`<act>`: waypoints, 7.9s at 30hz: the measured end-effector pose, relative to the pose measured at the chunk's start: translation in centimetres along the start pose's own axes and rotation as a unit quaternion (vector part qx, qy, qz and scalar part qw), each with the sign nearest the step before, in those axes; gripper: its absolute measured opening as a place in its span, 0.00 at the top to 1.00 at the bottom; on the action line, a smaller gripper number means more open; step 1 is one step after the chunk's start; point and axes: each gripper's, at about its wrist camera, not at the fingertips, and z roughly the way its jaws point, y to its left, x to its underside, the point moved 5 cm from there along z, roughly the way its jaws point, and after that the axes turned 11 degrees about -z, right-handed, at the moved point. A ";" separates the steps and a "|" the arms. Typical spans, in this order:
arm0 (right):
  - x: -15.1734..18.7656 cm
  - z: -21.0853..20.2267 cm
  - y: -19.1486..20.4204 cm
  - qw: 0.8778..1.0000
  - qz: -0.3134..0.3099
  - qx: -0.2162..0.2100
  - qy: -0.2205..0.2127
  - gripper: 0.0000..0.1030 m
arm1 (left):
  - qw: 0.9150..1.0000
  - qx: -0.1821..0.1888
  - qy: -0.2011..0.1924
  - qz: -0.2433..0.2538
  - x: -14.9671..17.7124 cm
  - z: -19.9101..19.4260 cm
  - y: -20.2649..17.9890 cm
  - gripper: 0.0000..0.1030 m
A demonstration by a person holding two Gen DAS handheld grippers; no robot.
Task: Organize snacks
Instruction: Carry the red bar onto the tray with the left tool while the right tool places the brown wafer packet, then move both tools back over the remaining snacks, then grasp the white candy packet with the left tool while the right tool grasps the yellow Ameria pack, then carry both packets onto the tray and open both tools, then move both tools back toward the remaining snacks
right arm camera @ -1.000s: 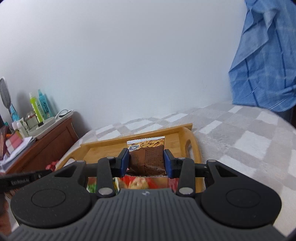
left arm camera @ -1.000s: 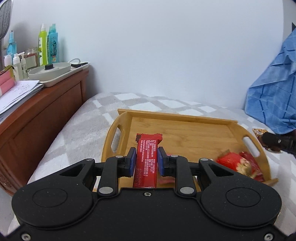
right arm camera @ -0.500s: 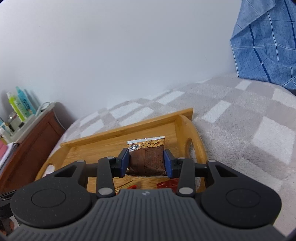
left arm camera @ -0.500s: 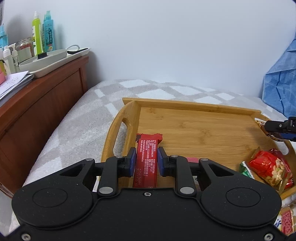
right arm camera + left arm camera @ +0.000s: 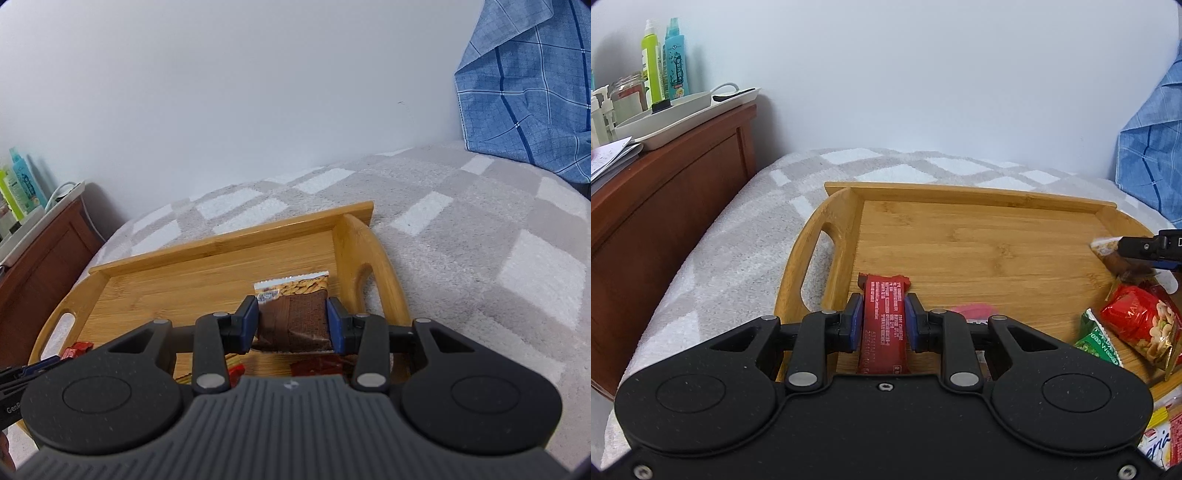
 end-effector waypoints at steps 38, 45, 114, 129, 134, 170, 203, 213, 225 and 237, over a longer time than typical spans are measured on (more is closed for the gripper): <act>5.6 -9.6 4.7 0.998 -0.016 -0.031 -0.056 0.23 | 0.997 0.053 -0.043 0.027 7.0 -11.1 -1.3 0.17; 8.5 -11.5 6.2 0.997 -0.042 -0.021 -0.061 0.17 | 0.998 0.052 -0.040 0.022 8.6 -12.2 -0.9 0.17; 11.4 -15.4 10.2 0.987 -0.110 -0.026 -0.116 0.46 | 0.998 0.056 -0.026 0.007 7.4 -13.9 -1.4 0.69; 0.0 -8.6 6.1 0.991 -0.040 -0.076 -0.103 0.46 | 0.994 0.100 -0.036 -0.008 -2.6 -7.9 -5.7 0.69; -1.1 -5.5 5.6 0.993 -0.043 -0.068 -0.088 0.46 | 0.994 0.105 -0.023 -0.008 -3.6 -4.5 -6.3 0.69; -0.2 2.2 6.3 0.997 -0.065 -0.045 -0.015 0.44 | 0.997 0.062 0.038 -0.002 -2.8 4.0 -7.0 0.69; -1.0 -1.0 5.6 0.996 -0.041 -0.065 -0.046 0.23 | 0.997 0.068 0.024 -0.003 -3.8 -0.3 -6.4 0.40; -0.6 -6.2 4.5 0.995 -0.015 -0.059 -0.084 0.16 | 0.997 0.081 -0.004 0.006 -2.9 -6.2 -6.6 0.22; 3.4 -10.8 3.7 0.993 -0.021 -0.004 -0.112 0.13 | 0.997 0.061 -0.045 0.019 1.4 -12.7 -5.5 0.13; 10.0 -13.6 4.5 0.993 -0.026 0.046 -0.108 0.07 | 0.997 0.007 -0.074 -0.014 8.1 -16.4 -2.2 0.06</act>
